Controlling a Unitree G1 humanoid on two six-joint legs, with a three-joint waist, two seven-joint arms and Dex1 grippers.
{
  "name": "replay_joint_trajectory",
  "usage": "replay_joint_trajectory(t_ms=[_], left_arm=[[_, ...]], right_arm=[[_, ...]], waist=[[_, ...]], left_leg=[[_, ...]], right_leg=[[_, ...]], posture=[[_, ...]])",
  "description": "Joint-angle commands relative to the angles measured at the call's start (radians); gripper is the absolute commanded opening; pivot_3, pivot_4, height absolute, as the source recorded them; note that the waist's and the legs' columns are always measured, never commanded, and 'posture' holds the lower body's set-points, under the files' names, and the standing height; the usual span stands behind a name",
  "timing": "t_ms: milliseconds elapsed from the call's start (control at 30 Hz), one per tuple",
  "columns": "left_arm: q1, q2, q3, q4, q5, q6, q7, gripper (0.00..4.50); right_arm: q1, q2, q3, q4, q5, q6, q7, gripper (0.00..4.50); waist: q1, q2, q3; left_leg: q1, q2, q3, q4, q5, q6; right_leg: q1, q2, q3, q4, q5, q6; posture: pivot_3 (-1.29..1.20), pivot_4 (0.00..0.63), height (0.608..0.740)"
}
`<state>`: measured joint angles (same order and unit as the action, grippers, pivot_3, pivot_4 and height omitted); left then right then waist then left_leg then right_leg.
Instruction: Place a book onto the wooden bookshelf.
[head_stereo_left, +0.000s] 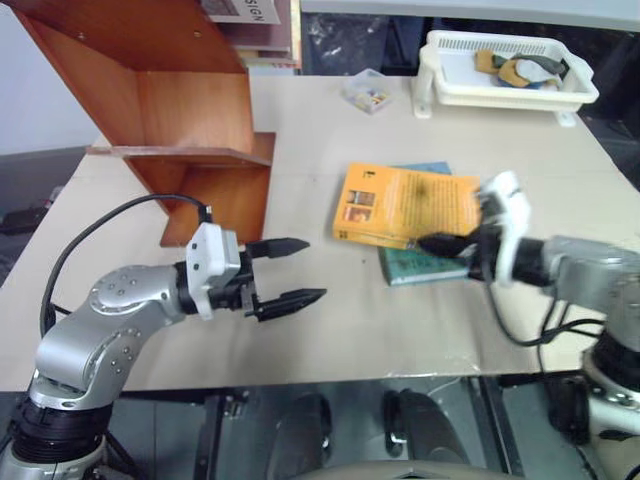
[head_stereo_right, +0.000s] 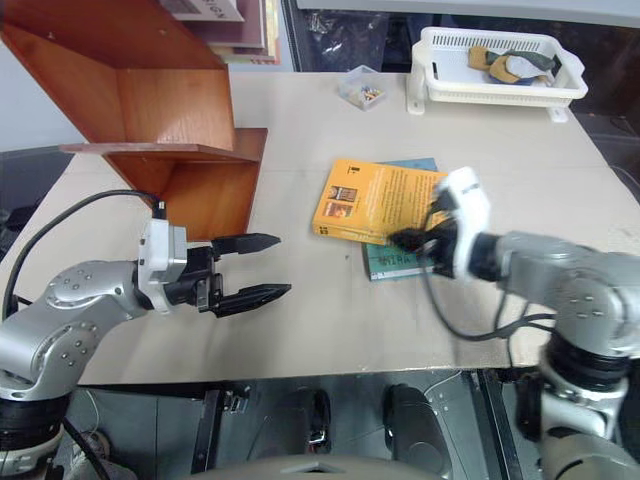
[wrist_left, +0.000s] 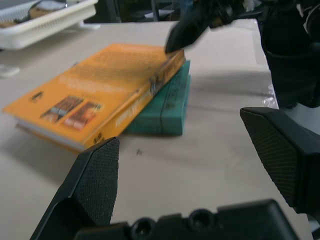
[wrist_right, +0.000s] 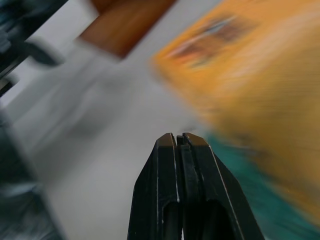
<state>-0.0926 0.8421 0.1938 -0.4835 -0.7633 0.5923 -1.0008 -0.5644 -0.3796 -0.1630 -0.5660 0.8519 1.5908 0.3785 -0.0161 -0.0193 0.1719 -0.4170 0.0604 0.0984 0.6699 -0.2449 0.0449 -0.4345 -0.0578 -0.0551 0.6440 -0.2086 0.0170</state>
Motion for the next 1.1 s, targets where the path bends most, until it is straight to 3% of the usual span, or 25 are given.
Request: replay_joint_trajectory(t_ms=[33, 300, 567, 733, 833, 967, 1100], left_arm=[[0.033, 0.024, 0.056, -0.021, 0.005, -0.025, -0.022, 4.5], [0.145, 0.017, 0.132, -0.086, 0.003, -0.033, 0.002, 4.5], [0.168, 0.001, 0.138, -0.114, -0.003, -0.032, 0.036, 4.5], [0.153, -0.005, 0.123, -0.1, 0.001, -0.035, 0.036, 4.5], [0.139, -0.011, 0.106, -0.089, 0.005, -0.04, 0.033, 4.5], [0.124, -0.022, 0.086, -0.086, 0.008, -0.041, 0.036, 4.5], [0.112, -0.03, 0.071, -0.083, 0.009, -0.045, 0.041, 4.5]], right_arm=[[-0.023, 0.032, 0.12, 0.063, -0.063, -0.096, -0.017, 0.11], [-0.175, 0.154, 0.303, 0.432, -0.281, -0.383, -0.034, 0.11], [-0.255, 0.213, 0.292, 0.58, -0.358, -0.48, -0.029, 0.11], [-0.269, 0.177, 0.228, 0.408, -0.226, -0.396, 0.074, 0.11], [-0.328, 0.155, 0.127, 0.374, -0.185, -0.339, 0.045, 0.11], [-0.404, 0.05, 0.097, 0.468, -0.286, -0.36, -0.021, 0.11], [-0.427, -0.158, 0.27, 0.664, -0.486, -0.528, 0.053, 0.11]], waist=[[0.004, 0.0, 0.0], [0.0, 0.0, 0.0], [0.002, 0.0, 0.0], [0.002, 0.0, 0.0], [0.002, 0.0, 0.0], [0.005, 0.0, 0.0], [0.004, -0.001, 0.0]], left_leg=[[-0.001, -0.001, 0.0, 0.0, 0.0, 0.0], [-0.003, -0.004, 0.002, 0.0, 0.0, 0.0], [-0.006, -0.003, 0.002, 0.0, 0.001, -0.001], [-0.008, -0.003, 0.001, 0.0, 0.001, -0.002], [-0.012, -0.003, 0.001, 0.0, 0.002, -0.003], [-0.013, -0.004, 0.001, 0.001, 0.001, -0.002], [-0.013, -0.005, 0.001, 0.001, 0.001, -0.001]], right_leg=[[-0.001, -0.001, 0.0, -0.001, 0.0, 0.0], [-0.004, -0.004, 0.0, 0.0, 0.002, 0.004], [-0.006, -0.004, 0.0, 0.001, 0.002, 0.004], [-0.008, -0.004, -0.001, 0.001, 0.003, 0.004], [-0.012, -0.004, -0.001, 0.002, 0.003, 0.004], [-0.012, -0.004, -0.001, 0.003, 0.003, 0.004], [-0.012, -0.005, -0.002, 0.001, 0.003, 0.004]], posture=[[0.0, 0.15, 0.74], [0.0, 0.15, 0.74], [0.0, 0.15, 0.74], [0.0, 0.15, 0.74], [0.0, 0.15, 0.74], [0.0, 0.15, 0.74], [0.0, 0.15, 0.74]])
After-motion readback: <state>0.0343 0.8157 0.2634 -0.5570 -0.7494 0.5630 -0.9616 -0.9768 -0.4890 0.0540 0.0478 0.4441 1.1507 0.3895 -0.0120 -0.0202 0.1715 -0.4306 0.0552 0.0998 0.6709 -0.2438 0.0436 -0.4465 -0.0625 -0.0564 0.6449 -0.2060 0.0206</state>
